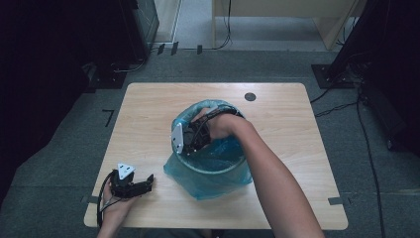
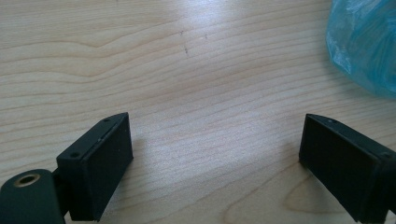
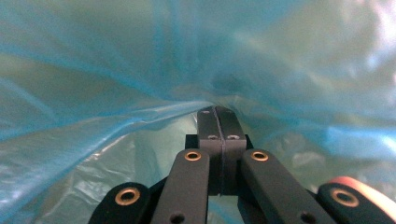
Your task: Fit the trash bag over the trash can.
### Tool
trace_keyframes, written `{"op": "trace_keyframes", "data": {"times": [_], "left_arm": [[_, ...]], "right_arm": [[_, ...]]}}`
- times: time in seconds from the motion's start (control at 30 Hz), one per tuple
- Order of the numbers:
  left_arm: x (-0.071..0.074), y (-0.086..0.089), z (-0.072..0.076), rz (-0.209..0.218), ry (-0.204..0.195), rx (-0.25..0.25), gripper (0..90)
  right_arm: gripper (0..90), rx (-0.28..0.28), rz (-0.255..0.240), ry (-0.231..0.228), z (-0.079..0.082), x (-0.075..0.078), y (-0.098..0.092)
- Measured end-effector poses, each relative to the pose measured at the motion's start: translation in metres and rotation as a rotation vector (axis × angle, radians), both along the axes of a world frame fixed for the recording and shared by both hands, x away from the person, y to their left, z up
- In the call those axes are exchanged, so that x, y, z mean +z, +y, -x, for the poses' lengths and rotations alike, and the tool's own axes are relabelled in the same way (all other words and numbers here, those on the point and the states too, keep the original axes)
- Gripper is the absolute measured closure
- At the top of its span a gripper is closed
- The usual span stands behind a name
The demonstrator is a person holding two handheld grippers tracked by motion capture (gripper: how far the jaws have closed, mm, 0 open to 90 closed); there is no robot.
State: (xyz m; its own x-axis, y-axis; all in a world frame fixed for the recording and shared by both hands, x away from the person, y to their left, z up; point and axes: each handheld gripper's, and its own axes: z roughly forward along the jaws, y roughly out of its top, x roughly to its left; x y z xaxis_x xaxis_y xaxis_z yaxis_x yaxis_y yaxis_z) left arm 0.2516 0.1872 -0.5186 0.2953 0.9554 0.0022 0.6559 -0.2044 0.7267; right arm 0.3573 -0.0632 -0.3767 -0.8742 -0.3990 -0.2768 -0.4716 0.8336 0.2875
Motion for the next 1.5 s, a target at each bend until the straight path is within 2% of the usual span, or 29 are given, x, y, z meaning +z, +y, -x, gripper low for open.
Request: {"op": "trace_keyframes", "data": {"times": [0.3, 0.4, 0.7, 1.03, 1.13, 1.5], "left_arm": [[0.0, 0.0, 0.0, -0.001, -0.001, -0.001, 9.1], [0.0, 0.0, 0.0, 0.001, -0.002, 0.001, 9.1], [0.0, 0.0, 0.0, -0.001, -0.001, -0.001, 9.1], [0.0, 0.0, 0.0, -0.001, -0.001, -0.001, 9.1], [0.0, 0.0, 0.0, -0.001, -0.001, -0.001, 9.1], [0.0, -0.001, 0.0, -0.002, -0.001, 0.003, 9.1]], "right_arm": [[90.0, -0.008, 0.01, -0.003, 0.001, -0.004, -0.004], [90.0, 0.004, -0.017, 0.008, 0.007, 0.003, -0.006], [90.0, 0.045, -0.053, 0.005, 0.033, 0.034, -0.022], [90.0, 0.033, -0.085, -0.008, 0.055, 0.062, -0.054], [90.0, 0.023, -0.109, -0.015, 0.061, 0.071, -0.068], [90.0, -0.018, -0.149, -0.032, 0.083, 0.09, -0.118]]}}
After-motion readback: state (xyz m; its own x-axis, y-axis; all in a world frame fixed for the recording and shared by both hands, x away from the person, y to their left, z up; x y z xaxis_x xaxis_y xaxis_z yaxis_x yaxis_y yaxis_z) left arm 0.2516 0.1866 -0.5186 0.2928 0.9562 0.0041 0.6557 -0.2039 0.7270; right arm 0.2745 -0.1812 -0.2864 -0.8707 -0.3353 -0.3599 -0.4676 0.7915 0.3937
